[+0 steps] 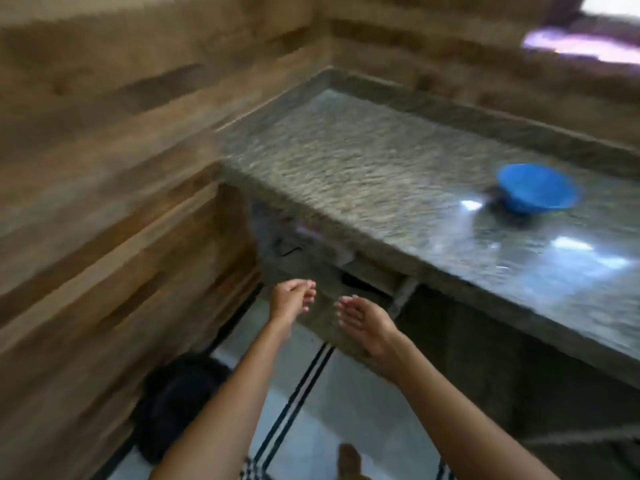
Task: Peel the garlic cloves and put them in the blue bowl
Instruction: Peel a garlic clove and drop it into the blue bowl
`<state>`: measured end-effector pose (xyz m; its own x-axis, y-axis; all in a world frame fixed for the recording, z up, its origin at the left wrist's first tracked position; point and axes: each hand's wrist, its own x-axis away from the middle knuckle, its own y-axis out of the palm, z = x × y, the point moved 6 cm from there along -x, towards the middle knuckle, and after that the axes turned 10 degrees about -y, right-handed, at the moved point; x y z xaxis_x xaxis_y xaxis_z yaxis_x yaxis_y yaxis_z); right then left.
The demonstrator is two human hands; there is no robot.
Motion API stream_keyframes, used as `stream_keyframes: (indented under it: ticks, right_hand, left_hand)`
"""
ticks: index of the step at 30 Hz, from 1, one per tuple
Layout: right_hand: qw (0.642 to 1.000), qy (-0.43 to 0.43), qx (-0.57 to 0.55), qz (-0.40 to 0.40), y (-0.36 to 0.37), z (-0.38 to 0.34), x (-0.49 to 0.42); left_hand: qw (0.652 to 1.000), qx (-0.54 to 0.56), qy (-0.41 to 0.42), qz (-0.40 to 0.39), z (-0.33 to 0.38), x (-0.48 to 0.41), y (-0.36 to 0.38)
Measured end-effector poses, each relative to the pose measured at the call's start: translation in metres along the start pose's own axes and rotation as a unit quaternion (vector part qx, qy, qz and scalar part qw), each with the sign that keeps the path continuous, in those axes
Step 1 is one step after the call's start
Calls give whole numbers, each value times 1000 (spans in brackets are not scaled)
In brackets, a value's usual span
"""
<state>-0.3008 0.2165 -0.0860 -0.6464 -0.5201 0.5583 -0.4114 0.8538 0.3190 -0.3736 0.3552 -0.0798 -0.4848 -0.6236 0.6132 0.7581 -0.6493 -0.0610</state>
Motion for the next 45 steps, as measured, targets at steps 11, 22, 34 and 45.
stream_keyframes:
  ticks: [11,22,34,45]
  right_hand:
    - [949,-182,-57,249,-317,-171,45]
    - [724,-221,481,442,-504,-264,21]
    - [905,-197,151,346,-524,-258,10]
    - [871,-253,-372,195,-464,-262,-23]
  left_hand:
    - [881,-340,241,-223,74,48,403]
    - [675,-566,459,-113,68,19,512]
    - [837,-400,373,19,217,-44,569]
    - [833,-294,177,-435,79,55,612]
